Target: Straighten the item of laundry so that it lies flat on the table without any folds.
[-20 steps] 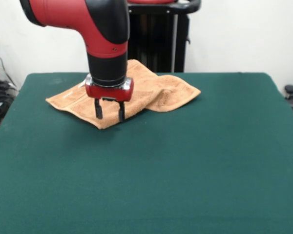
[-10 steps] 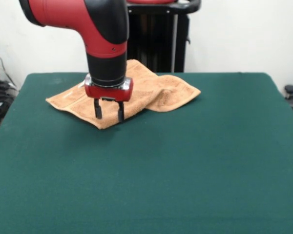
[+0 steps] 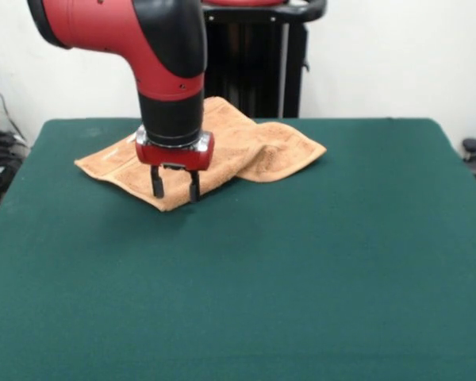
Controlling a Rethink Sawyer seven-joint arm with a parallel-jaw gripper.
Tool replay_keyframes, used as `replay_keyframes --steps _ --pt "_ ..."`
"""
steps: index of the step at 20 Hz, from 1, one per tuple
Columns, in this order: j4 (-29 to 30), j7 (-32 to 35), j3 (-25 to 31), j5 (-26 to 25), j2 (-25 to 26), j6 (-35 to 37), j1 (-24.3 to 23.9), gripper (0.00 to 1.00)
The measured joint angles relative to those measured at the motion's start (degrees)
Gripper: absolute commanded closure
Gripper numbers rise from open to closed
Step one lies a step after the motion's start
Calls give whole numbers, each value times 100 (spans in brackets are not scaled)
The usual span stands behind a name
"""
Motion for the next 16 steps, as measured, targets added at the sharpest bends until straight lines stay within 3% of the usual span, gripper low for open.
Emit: replay_keyframes --steps 16 --pt "-249 1 -165 1 234 20 192 0"
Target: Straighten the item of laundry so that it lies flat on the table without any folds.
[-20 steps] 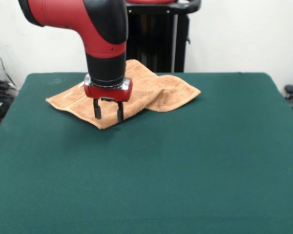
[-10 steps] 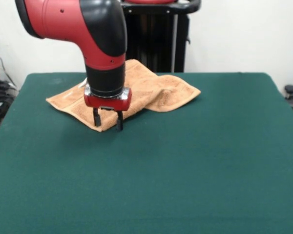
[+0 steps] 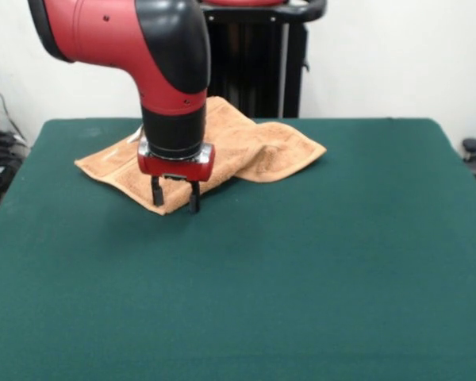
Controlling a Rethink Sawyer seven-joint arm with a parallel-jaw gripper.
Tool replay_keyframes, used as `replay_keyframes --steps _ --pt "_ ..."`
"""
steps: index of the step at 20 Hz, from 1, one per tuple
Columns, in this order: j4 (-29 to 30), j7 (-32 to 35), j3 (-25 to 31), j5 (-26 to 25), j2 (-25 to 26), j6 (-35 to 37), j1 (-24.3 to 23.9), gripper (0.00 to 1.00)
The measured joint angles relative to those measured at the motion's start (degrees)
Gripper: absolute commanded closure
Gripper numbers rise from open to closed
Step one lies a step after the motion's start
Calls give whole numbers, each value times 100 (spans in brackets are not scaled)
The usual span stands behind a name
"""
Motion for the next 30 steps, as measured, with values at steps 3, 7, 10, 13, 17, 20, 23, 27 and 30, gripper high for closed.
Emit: replay_keyframes --steps 3,7,10,13,17,20,23,27,30 --pt "-1 0 -12 0 0 -1 14 0" --pt "-3 0 -29 0 1 -1 29 0" --pt "-12 0 -70 0 2 -2 78 0" --pt "-21 -1 -128 0 6 -3 136 0" --pt "-22 -1 -159 1 8 -5 159 0" --pt "-23 -1 -164 1 9 -3 160 0" --pt "-22 -1 -165 0 9 -3 160 0" --pt "-23 -1 -166 1 9 -3 160 0" --pt "-23 -1 -167 1 9 -3 160 0"
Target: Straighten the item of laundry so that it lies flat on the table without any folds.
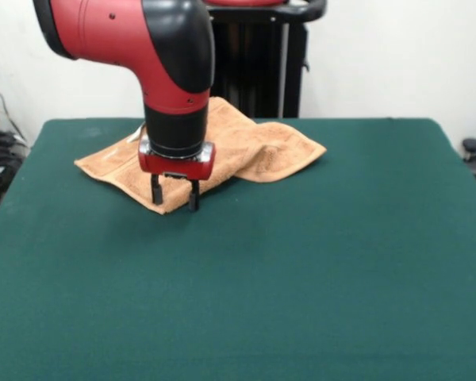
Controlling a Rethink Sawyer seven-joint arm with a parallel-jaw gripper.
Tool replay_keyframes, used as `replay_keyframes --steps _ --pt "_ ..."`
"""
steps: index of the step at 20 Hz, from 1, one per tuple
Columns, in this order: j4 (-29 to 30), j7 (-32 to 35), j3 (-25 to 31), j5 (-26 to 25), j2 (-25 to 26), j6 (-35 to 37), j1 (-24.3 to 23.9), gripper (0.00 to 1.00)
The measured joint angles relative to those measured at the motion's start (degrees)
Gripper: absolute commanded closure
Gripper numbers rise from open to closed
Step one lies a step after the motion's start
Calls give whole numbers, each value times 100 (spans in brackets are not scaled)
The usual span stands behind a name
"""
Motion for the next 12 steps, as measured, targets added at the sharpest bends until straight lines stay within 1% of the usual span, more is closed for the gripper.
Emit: replay_keyframes --steps 6,7,12 --pt "-5 0 -9 -1 4 0 11 0" --pt "-14 0 -24 -4 4 0 9 100" --pt "-26 0 -77 0 -5 1 12 100"
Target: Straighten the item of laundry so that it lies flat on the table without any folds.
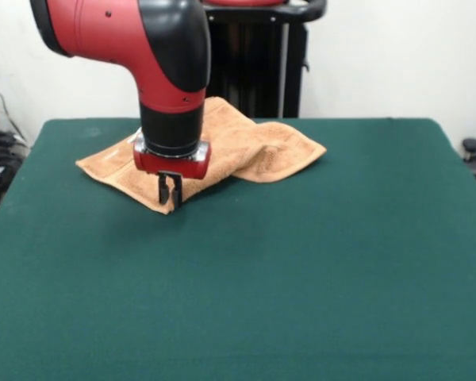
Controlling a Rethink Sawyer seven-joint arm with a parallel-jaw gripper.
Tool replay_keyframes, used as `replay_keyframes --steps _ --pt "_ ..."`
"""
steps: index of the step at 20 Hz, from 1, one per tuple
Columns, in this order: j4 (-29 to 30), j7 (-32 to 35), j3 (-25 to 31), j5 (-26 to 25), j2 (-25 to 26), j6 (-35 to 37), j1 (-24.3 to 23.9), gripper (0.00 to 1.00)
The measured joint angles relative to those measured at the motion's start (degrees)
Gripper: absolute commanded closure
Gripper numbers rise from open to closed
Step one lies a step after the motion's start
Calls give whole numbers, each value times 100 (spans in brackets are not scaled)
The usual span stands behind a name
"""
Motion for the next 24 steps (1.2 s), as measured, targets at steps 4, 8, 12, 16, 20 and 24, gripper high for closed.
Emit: replay_keyframes --steps 4,8,12,16,20,24 --pt "-2 0 -7 -1 1 0 11 100" --pt "-2 0 -8 -1 1 0 13 100" --pt "3 0 -8 -2 -10 1 12 100" --pt "58 0 0 -5 -92 3 -4 100" --pt "127 0 8 -6 -403 147 -63 100" --pt "129 0 8 -7 -661 348 -91 100"
